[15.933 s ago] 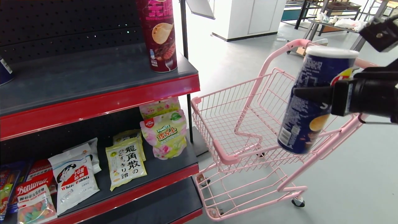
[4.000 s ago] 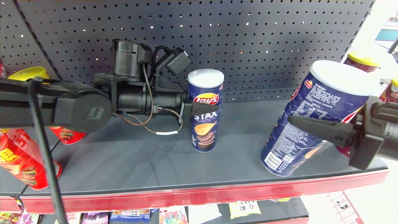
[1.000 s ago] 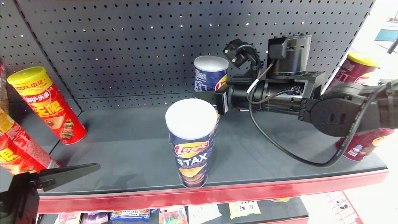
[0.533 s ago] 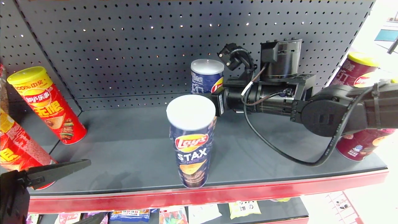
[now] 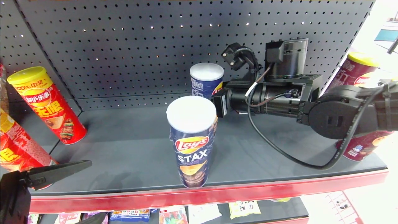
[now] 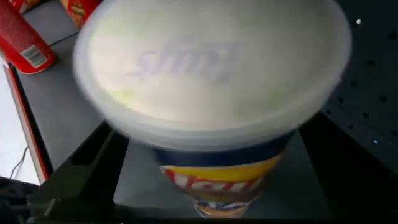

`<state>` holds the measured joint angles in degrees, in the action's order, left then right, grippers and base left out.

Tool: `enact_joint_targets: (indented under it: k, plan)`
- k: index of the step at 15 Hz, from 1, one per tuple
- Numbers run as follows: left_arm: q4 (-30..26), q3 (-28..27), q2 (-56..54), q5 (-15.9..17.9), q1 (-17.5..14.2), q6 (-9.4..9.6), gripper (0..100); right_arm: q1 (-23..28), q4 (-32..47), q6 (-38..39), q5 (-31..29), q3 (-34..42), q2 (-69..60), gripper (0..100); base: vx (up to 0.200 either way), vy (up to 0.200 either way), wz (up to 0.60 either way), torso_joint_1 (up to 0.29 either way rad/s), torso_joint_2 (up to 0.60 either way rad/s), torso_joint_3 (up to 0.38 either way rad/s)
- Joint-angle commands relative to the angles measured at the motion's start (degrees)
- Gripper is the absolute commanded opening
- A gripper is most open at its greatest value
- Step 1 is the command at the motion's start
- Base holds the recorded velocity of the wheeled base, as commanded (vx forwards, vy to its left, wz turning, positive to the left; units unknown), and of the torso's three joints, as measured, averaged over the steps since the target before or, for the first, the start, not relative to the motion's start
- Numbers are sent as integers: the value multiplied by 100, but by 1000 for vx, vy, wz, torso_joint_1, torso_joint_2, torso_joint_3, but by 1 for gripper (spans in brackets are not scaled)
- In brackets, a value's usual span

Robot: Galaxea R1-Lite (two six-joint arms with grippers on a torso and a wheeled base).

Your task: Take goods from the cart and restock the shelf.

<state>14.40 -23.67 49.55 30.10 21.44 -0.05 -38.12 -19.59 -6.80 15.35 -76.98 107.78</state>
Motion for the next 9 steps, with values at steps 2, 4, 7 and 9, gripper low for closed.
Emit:
enact_joint_targets:
  k: [2, 4, 7, 9]
  plan:
    - [2, 3, 72, -4, 0, -4, 100, 6, -1, -5, -5, 491, -530, 100, 0, 0, 0, 0, 0, 0]
    - [2, -6, 151, -4, 0, 5, 100, 50, -1, -5, -41, 869, -820, 100, 0, 0, 0, 0, 0, 0]
    - [10, -67, 274, 5, 0, 14, 100, 305, -10, 30, -322, 1511, -1277, 100, 0, 0, 0, 0, 0, 0]
    - [10, -58, 318, 5, 0, 22, 100, 446, -10, 56, -331, 1985, -1681, 100, 0, 0, 0, 0, 0, 0]
